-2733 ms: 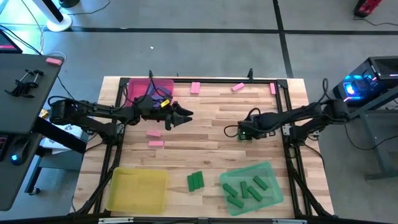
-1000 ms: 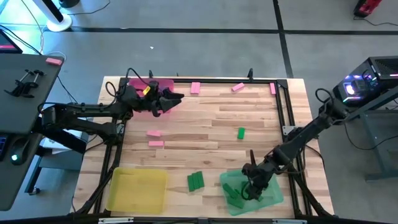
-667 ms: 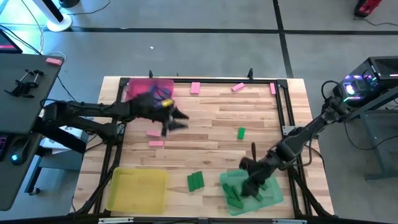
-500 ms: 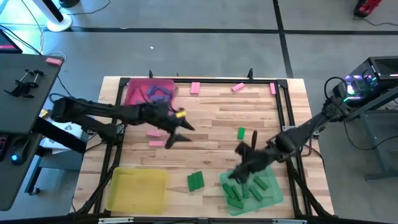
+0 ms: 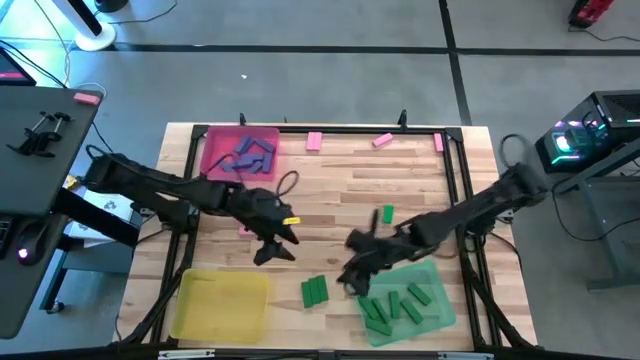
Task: Sort blocks
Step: Put the green block into the light green bin
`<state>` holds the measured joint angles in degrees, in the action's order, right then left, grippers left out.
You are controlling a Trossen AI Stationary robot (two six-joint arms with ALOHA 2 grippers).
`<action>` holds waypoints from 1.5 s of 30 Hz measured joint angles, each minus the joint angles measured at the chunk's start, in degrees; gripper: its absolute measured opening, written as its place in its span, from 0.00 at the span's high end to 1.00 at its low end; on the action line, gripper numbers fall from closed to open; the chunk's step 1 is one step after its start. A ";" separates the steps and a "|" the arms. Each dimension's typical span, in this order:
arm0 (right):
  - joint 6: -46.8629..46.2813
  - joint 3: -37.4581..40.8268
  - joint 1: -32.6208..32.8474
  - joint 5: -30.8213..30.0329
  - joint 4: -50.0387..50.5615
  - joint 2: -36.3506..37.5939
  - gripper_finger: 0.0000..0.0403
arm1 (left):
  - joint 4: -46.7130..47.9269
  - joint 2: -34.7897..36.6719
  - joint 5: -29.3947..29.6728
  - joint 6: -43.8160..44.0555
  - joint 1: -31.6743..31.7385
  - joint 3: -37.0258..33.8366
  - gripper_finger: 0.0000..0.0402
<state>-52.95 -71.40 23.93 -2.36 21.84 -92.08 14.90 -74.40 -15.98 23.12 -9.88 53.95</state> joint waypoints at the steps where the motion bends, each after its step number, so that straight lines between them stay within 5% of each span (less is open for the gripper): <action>1: 2.50 -0.35 -0.60 2.27 -1.32 -2.38 0.76 | -1.95 1.37 2.28 2.06 -0.90 0.00 0.40; 5: 18.04 -5.45 -2.78 12.26 0.58 -11.12 0.97 | -10.66 7.08 15.51 9.83 -5.71 0.01 0.40; 11: 51.82 -17.05 -4.07 14.32 9.50 -21.33 0.99 | -17.92 13.36 33.17 11.03 -12.90 0.04 0.40; 16: 78.03 -24.45 -4.09 15.35 16.40 -28.16 0.99 | -17.87 14.70 40.09 10.86 -15.30 0.02 0.40; 25: 94.06 -31.84 -5.19 13.44 21.76 -35.19 1.00 | -17.74 13.97 40.77 11.03 -16.56 0.00 0.40; 45: 99.95 -31.73 -6.69 13.73 22.65 -36.27 1.00 | -17.07 13.93 40.84 10.74 -16.53 0.00 0.40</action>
<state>47.00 -103.13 17.24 11.36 44.49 -128.35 -2.17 -60.47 24.86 33.87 -26.41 53.95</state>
